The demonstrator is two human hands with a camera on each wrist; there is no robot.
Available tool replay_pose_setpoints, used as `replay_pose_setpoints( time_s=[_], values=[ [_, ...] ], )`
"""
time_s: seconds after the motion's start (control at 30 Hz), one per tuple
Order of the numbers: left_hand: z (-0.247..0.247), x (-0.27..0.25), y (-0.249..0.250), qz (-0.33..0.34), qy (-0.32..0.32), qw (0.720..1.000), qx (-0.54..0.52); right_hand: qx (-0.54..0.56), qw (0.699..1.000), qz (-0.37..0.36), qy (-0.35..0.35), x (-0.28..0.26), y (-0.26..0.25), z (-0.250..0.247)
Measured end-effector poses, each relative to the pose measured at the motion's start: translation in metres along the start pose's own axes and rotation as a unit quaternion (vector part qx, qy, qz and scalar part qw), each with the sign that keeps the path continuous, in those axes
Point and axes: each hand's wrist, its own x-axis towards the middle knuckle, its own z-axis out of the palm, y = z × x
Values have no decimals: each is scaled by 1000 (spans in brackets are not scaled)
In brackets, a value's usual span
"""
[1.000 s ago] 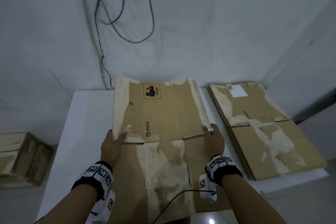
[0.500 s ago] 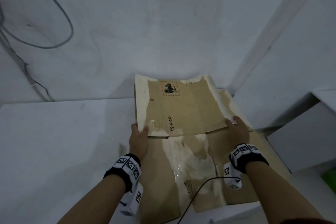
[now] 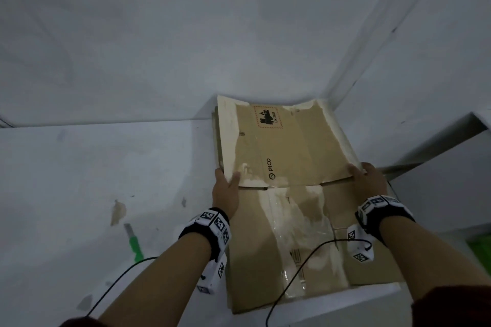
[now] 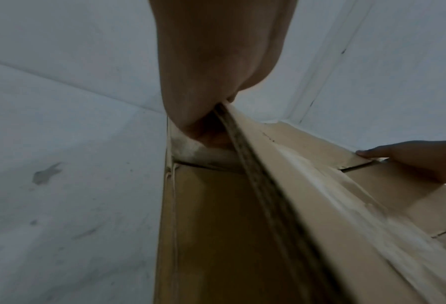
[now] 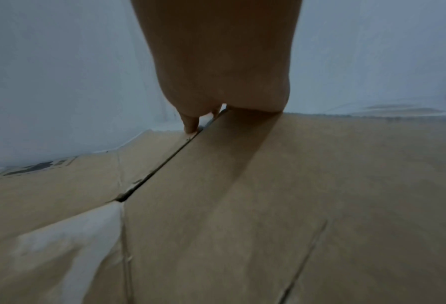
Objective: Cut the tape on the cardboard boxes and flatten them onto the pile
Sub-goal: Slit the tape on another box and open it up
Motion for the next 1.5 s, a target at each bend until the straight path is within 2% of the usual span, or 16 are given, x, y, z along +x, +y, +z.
replay_pose_setpoints(
  time_s=[0.07, 0.17, 0.3, 0.43, 0.53, 0.57, 0.63, 0.73, 0.87, 1.07, 1.17, 1.3, 1.5],
  values=[
    [10, 7, -11, -41, 12, 997, 69, -5, 1000, 14, -13, 8, 11, 8],
    [17, 14, -20, -116, 33, 974, 191, 40, 999, 20, -11, 13, 19, 21],
    [23, 19, -30, -133, 59, 964, 225, 57, 998, -15, 11, 18, 25, 39],
    [24, 21, -41, -137, 75, 970, 187, -9, 999, -19, 34, 18, 29, 55],
    [21, 23, -45, -103, 101, 984, 106, -32, 995, 34, 86, 5, 16, 64],
    [18, 24, -46, -98, 97, 987, 87, -41, 994, 31, 101, -1, 10, 67],
    [8, 26, -45, -99, 74, 991, 60, -29, 991, -9, 130, -15, -4, 73],
    [-19, 26, -47, -98, 74, 991, 54, 15, 982, -123, 140, -49, -30, 96],
    [-86, 12, -64, -60, 84, 991, 80, 50, 971, -230, 38, -115, -75, 148],
    [-238, -27, -97, -80, 192, 972, 113, 38, 936, -346, -57, -236, -154, 235],
    [-321, -61, -116, -97, 246, 957, 121, 35, 905, -411, -105, -302, -195, 273],
    [-432, -116, -141, -119, 316, 933, 121, 52, 854, -469, -219, -401, -248, 322],
    [-588, -194, -182, -152, 388, 900, 126, 55, 799, -504, -323, -561, -317, 393]
  ],
)
